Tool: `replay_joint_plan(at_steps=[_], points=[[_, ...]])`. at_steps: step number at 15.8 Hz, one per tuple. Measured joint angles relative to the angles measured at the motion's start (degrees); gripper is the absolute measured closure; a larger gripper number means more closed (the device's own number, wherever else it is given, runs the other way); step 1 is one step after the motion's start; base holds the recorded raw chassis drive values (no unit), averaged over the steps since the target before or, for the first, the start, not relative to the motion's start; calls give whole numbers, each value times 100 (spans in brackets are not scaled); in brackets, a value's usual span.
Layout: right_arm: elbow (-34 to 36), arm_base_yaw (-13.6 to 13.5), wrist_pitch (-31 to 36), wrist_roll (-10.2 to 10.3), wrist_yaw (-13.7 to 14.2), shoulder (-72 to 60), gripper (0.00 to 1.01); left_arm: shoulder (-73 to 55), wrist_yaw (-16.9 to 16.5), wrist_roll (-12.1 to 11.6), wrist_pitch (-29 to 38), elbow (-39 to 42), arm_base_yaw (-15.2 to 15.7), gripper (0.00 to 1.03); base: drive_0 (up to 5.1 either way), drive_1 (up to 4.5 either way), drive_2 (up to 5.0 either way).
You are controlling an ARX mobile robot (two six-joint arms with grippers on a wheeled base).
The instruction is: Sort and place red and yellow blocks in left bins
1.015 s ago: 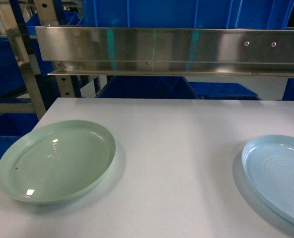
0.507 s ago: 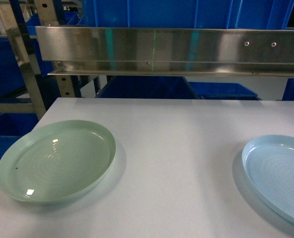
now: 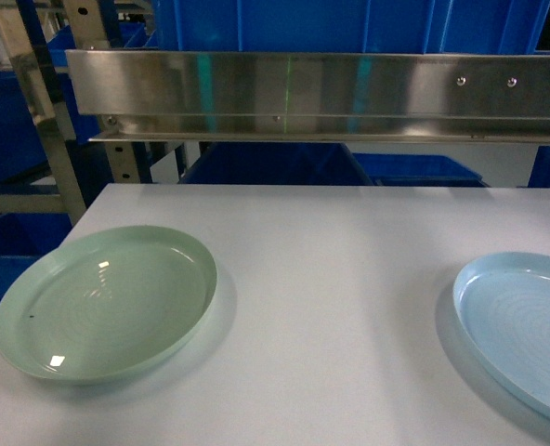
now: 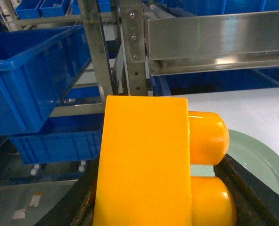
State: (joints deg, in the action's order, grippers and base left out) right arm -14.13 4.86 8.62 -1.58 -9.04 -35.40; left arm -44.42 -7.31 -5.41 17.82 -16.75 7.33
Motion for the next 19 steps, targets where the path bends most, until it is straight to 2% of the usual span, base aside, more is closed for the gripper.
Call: replay_joint_plan(at_steps=[1,19], points=[[0,2,-4,0,7,-4,72,11,-22,-2,26,0,-9,46,0,0,0],[0,0,0,0,0,15,73,13,-9,-4,13,9,-7,46,-479,266,266]])
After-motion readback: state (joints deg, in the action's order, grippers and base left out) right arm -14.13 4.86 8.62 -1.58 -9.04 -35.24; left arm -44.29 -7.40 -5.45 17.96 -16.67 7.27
